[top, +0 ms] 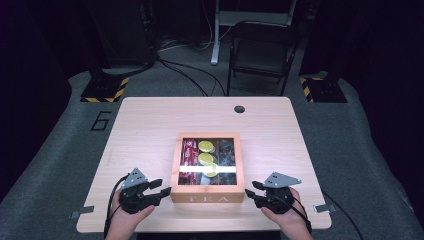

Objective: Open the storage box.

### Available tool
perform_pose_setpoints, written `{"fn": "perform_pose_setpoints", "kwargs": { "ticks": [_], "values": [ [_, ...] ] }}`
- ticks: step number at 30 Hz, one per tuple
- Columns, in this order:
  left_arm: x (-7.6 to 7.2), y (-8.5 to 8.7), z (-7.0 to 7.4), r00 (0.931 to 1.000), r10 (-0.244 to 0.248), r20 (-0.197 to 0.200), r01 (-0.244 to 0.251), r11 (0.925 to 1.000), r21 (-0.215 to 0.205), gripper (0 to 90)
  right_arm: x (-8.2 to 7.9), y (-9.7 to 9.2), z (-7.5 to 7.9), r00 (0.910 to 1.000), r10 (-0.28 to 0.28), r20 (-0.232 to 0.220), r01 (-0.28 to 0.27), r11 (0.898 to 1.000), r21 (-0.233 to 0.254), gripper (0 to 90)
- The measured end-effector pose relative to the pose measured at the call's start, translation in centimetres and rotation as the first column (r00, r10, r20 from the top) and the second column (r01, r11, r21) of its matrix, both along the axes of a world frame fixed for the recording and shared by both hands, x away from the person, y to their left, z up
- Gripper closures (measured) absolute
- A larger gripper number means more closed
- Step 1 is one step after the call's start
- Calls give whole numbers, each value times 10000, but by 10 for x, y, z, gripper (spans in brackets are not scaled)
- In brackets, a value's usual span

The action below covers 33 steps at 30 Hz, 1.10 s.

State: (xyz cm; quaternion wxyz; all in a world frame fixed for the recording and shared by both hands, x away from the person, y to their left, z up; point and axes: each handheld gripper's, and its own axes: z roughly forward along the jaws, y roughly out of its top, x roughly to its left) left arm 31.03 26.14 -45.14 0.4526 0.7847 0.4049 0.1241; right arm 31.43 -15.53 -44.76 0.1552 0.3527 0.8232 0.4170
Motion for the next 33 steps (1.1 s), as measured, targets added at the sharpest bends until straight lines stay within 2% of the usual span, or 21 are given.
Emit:
{"fn": "perform_pose_setpoints", "kwargs": {
  "ticks": [1, 3, 5, 6, 7, 9, 10, 12, 19, 24, 29, 33],
  "values": [
    [0, 0, 0, 10000, 0, 0, 0, 10000, 0, 512, 0, 0, 0, 10000, 0, 0, 0, 10000, 0, 600],
    [-1, -1, -4, 9998, -169, -142, 171, 9998, 110, 515, -1, 0, -3, 9994, 170, -288, -170, 9999, 10, 623],
    [-1, -2, -6, 9995, -311, -77, 312, 9994, 163, 512, -1, 1, -5, 9990, 286, -345, -289, 9996, -75, 628],
    [-2, -4, -7, 9981, -614, -1, 613, 9975, 363, 512, -1, 1, -7, 9984, 375, -421, -384, 9990, -209, 644],
    [-3, -5, -8, 9978, -663, -58, 665, 9968, 436, 513, -2, 2, -8, 9982, 393, -454, -399, 9991, -141, 649],
    [-3, -6, -9, 9980, -629, -38, 630, 9969, 469, 515, -1, 2, -9, 9977, 520, -437, -530, 9984, -220, 657],
    [-3, -8, -11, 9975, -688, -148, 694, 9964, 477, 529, 0, 3, -11, 9972, 593, -462, -607, 9977, -293, 668],
    [-3, -10, -13, 9976, -673, -152, 681, 9960, 583, 544, 0, 4, -14, 9963, 567, -653, -590, 9977, -330, 673],
    [-2, -14, -19, 9965, -769, -319, 793, 9936, 804, 622, 4, 3, -18, 9948, 666, -777, -683, 9975, -203, 713],
    [-2, -13, -20, 9968, -757, -244, 774, 9941, 764, 648, 4, 6, -21, 9932, 811, -834, -834, 9962, -248, 750],
    [-3, -15, -19, 9967, -804, -125, 813, 9910, 1060, 659, 4, 9, -23, 9928, 948, -728, -979, 9944, -401, 771],
    [-4, -16, -19, 9971, -762, -54, 763, 9905, 1147, 664, 6, 6, -22, 9915, 998, -838, -1010, 9948, -97, 766]
  ]
}}
